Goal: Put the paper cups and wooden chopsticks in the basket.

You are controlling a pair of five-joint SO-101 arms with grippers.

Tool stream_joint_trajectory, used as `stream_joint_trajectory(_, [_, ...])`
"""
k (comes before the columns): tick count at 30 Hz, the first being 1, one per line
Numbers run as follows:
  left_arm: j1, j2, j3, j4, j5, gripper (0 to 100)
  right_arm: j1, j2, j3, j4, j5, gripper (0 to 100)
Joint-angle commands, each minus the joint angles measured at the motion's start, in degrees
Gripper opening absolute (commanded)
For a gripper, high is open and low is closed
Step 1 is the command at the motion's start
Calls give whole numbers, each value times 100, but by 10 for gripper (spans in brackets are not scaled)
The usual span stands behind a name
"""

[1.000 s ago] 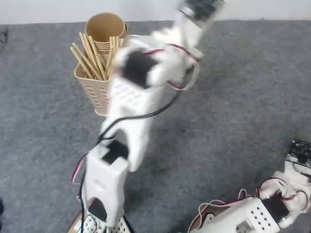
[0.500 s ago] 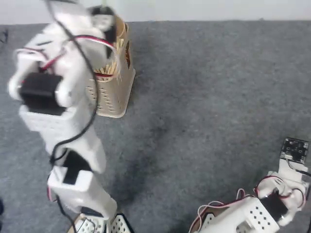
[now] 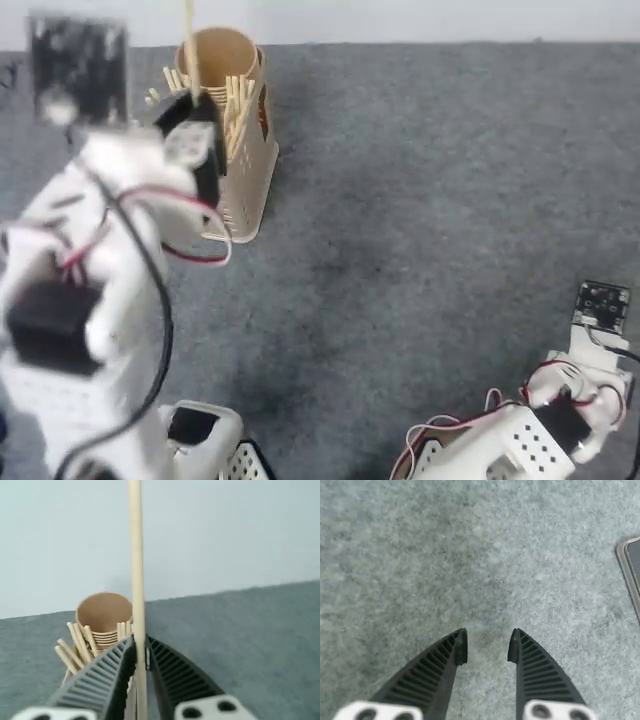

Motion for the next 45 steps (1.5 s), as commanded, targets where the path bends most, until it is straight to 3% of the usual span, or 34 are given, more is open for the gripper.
stream_joint_trajectory(1, [-527,-1037,2176,-1644,105,9,-57,-66,-35,13,9,158])
stream_joint_trajectory(5, [-730,-1266,3635,-3446,-44,9,-48,-66,-35,66,9,158])
stream_joint_trajectory(9, [-756,-826,4022,-4703,-79,9,-57,-66,-35,251,44,158])
stream_joint_trajectory(16, [-879,862,3723,-5732,-44,11,-40,-66,-35,251,53,158])
stream_joint_trajectory(23, [-1073,1345,3916,-5679,35,16,-75,-66,-35,251,18,158])
stream_joint_trajectory(29, [-1055,800,4092,-5187,26,246,-75,-66,-35,242,18,158])
stream_joint_trajectory(37, [-1073,0,4224,-5055,35,239,-75,-66,-26,259,35,158])
stream_joint_trajectory(42, [-2251,-158,4215,-4413,35,213,-66,-66,97,251,53,158])
stream_joint_trajectory(45, [-2488,-193,4215,-3780,88,201,-171,-66,123,242,35,158])
